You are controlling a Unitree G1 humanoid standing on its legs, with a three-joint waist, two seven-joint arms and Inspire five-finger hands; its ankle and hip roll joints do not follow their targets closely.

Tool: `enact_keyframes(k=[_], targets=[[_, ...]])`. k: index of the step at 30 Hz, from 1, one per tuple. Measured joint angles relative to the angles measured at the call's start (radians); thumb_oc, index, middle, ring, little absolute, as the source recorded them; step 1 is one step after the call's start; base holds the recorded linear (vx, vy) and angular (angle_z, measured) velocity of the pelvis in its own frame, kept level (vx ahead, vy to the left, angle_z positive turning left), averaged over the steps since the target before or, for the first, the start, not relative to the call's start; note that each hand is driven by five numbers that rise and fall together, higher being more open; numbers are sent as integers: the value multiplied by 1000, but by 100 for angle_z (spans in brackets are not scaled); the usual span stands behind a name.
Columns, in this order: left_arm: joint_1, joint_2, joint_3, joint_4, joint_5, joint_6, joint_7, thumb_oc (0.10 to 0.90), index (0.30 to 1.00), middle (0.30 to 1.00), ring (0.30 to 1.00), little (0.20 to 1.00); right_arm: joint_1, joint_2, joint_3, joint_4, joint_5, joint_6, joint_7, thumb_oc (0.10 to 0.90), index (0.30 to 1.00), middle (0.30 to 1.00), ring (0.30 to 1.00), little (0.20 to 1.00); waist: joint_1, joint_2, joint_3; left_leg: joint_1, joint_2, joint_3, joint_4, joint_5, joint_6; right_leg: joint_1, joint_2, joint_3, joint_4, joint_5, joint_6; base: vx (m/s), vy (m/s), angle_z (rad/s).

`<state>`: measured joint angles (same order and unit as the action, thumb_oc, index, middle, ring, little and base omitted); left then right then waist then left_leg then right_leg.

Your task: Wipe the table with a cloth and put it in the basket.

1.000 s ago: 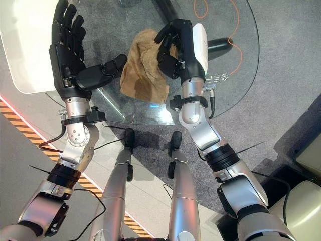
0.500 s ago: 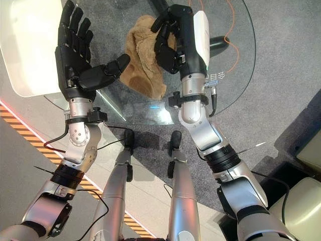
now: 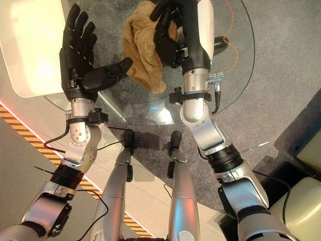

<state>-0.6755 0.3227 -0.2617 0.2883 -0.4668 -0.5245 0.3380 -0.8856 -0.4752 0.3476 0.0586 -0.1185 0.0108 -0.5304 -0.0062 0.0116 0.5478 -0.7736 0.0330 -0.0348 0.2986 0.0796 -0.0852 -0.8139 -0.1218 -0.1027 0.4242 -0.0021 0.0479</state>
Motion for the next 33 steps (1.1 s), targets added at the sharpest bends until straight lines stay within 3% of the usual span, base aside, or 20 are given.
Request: enact_keyframes(k=[10, 17, 33], targets=[[-8, -16, -2, 86, -106, 2, -50, 800, 900, 900, 900, 900, -13, 0, 0, -2, 3, -2, 0, 100, 300, 300, 300, 200, -4, -24, -1, 5, 0, 8, 6, 0, 0, 4, 2, 9, -1, 7, 2, 0, 0, 0], [-24, -29, -1, 137, -149, 0, -71, 800, 900, 900, 900, 900, -27, 0, 3, -41, 44, -2, 4, 100, 300, 300, 300, 200, -6, -26, -1, 7, 1, 14, 18, -4, 6, 7, 3, 15, -1, 11, 3, -1, 0, -1], [-112, -85, -40, 235, -227, -1, -178, 800, 900, 900, 900, 900, -55, 18, 37, -82, 132, -1, 115, 100, 300, 300, 300, 200, -35, -35, -1, 26, 5, 25, 16, -6, 8, 25, 9, 28, -12, 19, 5, -2, 0, -1]])
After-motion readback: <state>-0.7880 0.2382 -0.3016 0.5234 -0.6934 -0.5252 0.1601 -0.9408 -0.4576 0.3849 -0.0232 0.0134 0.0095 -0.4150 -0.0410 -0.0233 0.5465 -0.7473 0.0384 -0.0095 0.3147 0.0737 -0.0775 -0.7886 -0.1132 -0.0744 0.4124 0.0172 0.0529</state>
